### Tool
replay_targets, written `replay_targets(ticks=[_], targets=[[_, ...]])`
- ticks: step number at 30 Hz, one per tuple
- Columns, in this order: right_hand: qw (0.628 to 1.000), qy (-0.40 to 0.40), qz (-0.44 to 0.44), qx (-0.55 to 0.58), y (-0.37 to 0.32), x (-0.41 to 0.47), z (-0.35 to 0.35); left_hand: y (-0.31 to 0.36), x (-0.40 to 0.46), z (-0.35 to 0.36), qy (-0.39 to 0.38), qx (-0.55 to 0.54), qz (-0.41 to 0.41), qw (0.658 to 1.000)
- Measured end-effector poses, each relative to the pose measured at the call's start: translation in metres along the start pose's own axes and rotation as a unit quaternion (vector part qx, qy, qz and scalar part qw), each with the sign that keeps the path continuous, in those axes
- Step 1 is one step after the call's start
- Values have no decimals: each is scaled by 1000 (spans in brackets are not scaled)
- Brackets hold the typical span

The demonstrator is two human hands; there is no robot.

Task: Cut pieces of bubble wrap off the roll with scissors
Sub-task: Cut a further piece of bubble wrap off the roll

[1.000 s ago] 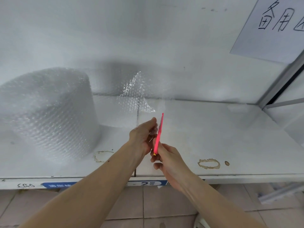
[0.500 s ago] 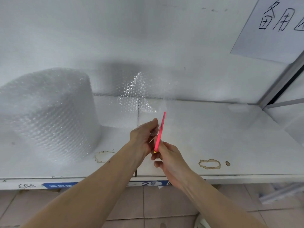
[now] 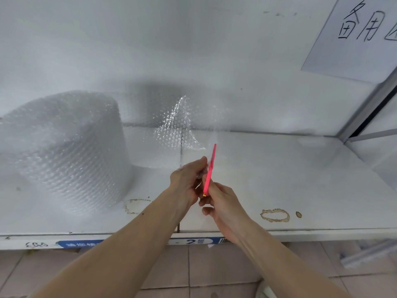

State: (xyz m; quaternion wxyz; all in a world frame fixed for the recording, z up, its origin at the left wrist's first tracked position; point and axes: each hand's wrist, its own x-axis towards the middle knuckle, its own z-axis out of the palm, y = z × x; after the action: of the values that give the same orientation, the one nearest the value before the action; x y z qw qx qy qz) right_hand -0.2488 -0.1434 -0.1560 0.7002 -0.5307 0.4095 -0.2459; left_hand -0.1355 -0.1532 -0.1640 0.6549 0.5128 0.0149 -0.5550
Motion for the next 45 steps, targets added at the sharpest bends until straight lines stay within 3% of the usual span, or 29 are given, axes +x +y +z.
replay_targets(ticks=[45], targets=[[1000, 24, -11, 14, -16, 14, -6, 0, -13, 1, 4, 22, 21, 1000]])
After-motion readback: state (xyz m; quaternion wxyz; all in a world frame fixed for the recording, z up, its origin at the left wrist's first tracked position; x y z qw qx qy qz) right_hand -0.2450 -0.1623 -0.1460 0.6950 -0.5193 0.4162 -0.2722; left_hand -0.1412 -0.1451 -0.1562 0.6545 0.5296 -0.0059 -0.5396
